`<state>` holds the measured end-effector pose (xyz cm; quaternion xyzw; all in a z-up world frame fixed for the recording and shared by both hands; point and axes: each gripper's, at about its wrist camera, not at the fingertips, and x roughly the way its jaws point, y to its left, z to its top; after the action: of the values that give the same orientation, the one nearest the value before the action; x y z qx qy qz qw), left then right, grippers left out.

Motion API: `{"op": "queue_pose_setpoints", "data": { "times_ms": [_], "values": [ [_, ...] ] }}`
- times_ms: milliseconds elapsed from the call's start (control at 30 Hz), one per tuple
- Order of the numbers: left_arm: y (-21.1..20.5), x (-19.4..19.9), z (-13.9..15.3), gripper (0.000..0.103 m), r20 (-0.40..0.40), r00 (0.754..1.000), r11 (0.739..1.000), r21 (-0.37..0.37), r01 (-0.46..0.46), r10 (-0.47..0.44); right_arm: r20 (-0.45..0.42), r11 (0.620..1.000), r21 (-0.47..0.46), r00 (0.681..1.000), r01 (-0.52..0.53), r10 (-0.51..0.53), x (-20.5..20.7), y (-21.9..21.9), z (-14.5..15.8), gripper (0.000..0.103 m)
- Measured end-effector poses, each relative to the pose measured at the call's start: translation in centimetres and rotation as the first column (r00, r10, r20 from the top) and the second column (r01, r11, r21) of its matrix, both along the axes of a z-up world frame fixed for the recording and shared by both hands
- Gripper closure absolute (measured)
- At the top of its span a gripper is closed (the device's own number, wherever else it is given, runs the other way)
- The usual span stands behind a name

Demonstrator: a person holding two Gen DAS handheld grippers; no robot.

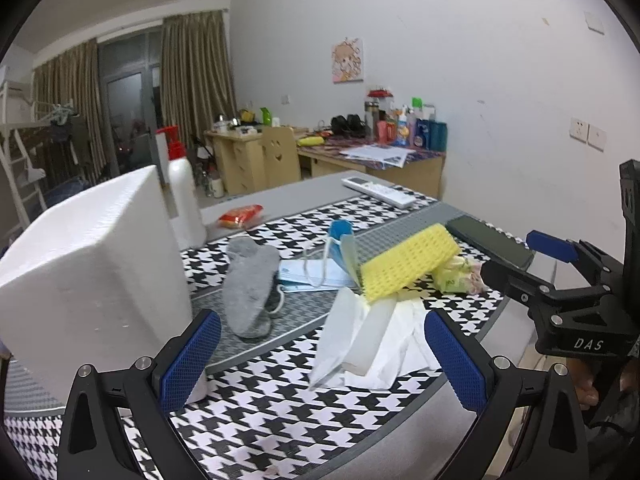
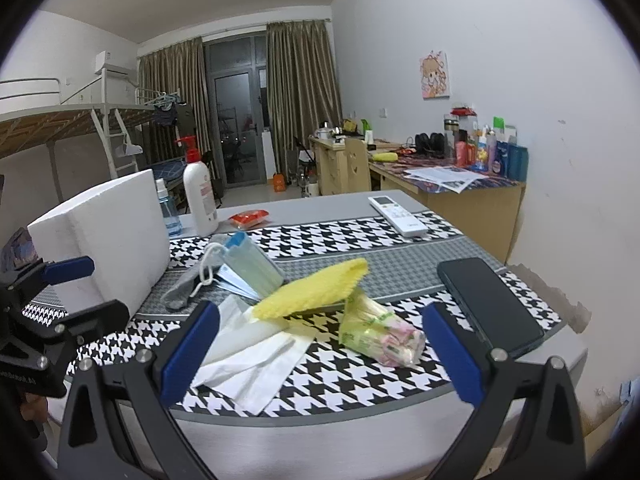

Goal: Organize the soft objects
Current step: 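Move left tool to the white cylinder while right tool approaches the clear printed packet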

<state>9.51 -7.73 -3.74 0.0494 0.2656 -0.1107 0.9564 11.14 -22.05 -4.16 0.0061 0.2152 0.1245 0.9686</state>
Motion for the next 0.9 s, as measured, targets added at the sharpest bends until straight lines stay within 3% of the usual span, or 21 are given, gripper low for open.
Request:
{"op": "queue_pose_setpoints", "data": {
  "times_ms": [467,900],
  "values": [
    [-2.6,2.8,-2.6,0.001,-0.102,0.993,0.997,0.053,0.063,-0.058,-0.067,0.999,-0.008,0.997,0.033,-0.034,1.6,-1.5,-1.9,0.001],
    [-3.9,4.4,-4.0,0.003,-0.145,0.985,0.993,0.052,0.103,-0.094,-0.117,1.0,-0.001,0.993,0.018,-0.018,3.3,-2.5,-3.5,0.001]
  ]
}}
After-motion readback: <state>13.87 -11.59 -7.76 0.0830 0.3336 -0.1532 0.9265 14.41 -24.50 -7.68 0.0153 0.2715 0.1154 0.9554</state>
